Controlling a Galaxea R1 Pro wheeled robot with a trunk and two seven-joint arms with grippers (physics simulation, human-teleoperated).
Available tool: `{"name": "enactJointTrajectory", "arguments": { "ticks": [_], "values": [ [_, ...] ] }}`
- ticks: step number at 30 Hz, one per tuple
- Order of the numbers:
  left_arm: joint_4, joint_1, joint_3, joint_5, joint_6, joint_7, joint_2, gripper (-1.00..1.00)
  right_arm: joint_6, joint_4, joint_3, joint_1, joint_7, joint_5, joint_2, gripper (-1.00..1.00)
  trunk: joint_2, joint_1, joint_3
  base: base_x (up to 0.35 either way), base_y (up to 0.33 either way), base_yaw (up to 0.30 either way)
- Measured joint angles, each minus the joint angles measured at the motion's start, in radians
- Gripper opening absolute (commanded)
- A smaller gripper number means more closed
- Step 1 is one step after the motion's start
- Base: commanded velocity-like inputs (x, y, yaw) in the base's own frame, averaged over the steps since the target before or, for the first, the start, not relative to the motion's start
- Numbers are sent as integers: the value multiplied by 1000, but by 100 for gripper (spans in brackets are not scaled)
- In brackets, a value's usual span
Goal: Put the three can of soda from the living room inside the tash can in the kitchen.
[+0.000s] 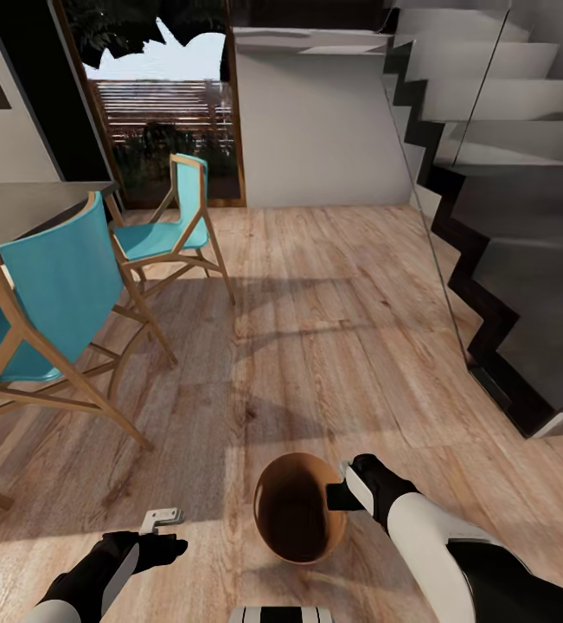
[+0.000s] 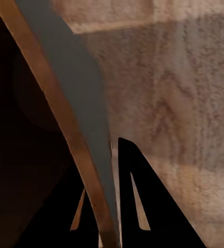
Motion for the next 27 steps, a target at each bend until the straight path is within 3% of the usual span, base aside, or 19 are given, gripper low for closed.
{"name": "enactJointTrajectory", "arguments": {
  "ticks": [10, 21, 27],
  "values": [
    [0, 0, -1, 0, 0, -1, 0, 100, 2, 0, 17, 0, -4, 42, -3, -100, 2, -4, 39, 0, 0, 0],
    [-1, -1, 0, 1, 0, -1, 0, 100, 4, 0, 12, 0, -10, 30, -2, -100, 5, -9, 81, 0, 0, 0],
    [0, -1, -1, 1, 0, 0, 0, 100, 4, 0, 14, 0, -11, 30, -2, -100, 47, -32, 100, 0, 0, 0]
  ]
}}
